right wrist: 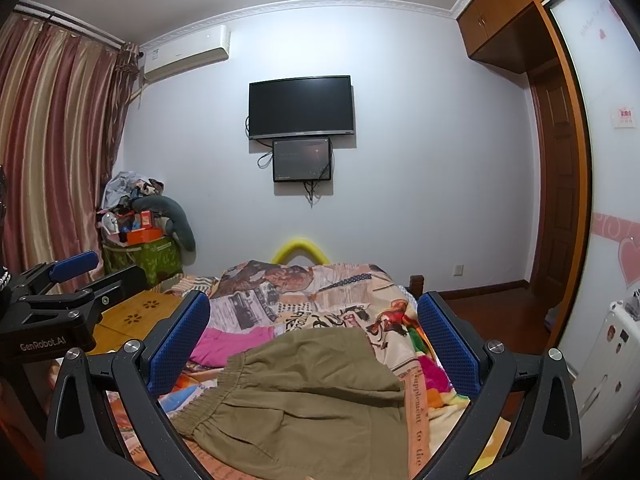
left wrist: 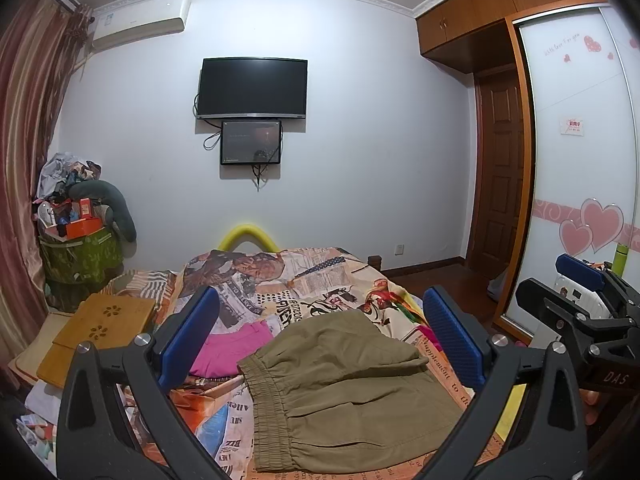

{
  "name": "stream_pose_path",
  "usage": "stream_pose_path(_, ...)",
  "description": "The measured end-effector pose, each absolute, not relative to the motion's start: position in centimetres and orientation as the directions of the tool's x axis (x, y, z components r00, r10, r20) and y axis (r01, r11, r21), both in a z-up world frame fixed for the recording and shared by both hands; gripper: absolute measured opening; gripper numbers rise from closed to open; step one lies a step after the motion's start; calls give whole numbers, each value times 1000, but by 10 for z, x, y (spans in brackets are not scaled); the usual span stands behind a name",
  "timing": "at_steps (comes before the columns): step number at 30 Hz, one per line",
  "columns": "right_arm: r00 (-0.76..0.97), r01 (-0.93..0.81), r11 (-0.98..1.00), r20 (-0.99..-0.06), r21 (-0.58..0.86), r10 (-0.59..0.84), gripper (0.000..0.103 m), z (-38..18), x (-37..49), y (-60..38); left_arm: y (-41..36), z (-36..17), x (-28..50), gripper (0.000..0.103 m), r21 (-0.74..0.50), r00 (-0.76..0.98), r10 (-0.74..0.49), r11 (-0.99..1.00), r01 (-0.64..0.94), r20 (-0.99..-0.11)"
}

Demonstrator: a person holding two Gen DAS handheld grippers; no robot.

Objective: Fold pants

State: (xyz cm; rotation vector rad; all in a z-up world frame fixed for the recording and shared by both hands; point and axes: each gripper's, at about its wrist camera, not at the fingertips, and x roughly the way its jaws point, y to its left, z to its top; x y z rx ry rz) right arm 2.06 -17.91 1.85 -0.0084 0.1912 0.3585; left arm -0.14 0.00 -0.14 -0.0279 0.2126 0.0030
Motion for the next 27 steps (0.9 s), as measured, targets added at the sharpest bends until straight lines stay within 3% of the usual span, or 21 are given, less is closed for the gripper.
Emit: stream_pose_path(27,915,-345,937,-208,50,347,103,11,25,-182,0,-9,2,103,-29,973,-3,1000,-3,-229)
